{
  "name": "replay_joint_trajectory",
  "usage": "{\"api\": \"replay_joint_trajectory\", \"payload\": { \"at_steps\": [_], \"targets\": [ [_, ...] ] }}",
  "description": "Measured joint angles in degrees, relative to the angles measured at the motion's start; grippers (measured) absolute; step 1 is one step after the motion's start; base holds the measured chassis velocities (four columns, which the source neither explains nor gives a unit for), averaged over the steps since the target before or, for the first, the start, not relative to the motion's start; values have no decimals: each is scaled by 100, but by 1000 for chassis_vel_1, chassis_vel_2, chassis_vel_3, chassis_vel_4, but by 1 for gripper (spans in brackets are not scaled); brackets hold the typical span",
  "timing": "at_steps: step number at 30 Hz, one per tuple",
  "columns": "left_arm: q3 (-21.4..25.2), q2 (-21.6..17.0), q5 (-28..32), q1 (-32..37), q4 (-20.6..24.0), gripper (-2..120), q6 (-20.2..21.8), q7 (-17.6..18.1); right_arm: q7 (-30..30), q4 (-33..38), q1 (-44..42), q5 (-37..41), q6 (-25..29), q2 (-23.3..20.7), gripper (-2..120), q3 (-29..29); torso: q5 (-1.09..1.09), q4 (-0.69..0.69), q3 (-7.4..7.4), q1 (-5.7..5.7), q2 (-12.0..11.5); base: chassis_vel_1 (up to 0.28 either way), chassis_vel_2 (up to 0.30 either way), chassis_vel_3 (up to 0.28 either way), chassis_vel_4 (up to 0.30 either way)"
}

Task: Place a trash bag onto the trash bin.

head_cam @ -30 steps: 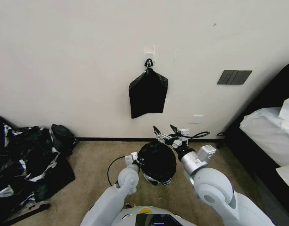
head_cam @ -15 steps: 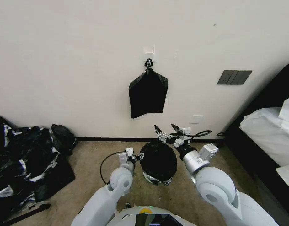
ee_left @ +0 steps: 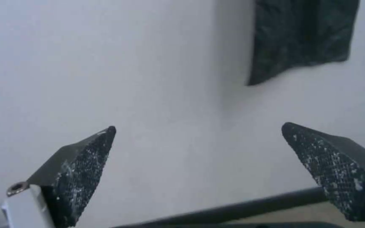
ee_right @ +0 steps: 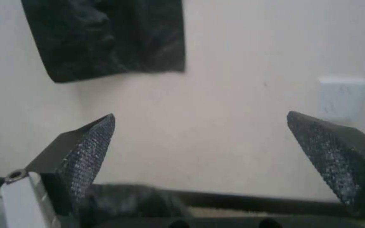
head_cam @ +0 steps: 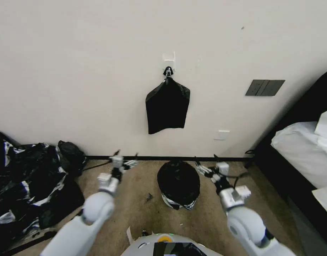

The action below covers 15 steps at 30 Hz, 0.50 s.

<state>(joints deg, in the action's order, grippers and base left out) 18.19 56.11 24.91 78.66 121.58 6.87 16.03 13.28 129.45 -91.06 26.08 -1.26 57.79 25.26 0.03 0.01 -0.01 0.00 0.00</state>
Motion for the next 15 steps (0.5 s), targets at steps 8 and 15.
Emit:
{"api": "replay_joint_trajectory", "payload": {
  "at_steps": [8,15],
  "targets": [
    [2550,557,-73,2317,331,100,-1231,-1859,-1223,-178,-2035,-776,1792,1650,100,1023,-5,-2,0,0,0,0,0,0,0],
    [2479,1741,-634,3617,1001,100,-1594,-2009,-1330,182,-2733,-880,2240,2105,100,1082,-3,0,0,0,0,0,0,0,0]
  ]
}}
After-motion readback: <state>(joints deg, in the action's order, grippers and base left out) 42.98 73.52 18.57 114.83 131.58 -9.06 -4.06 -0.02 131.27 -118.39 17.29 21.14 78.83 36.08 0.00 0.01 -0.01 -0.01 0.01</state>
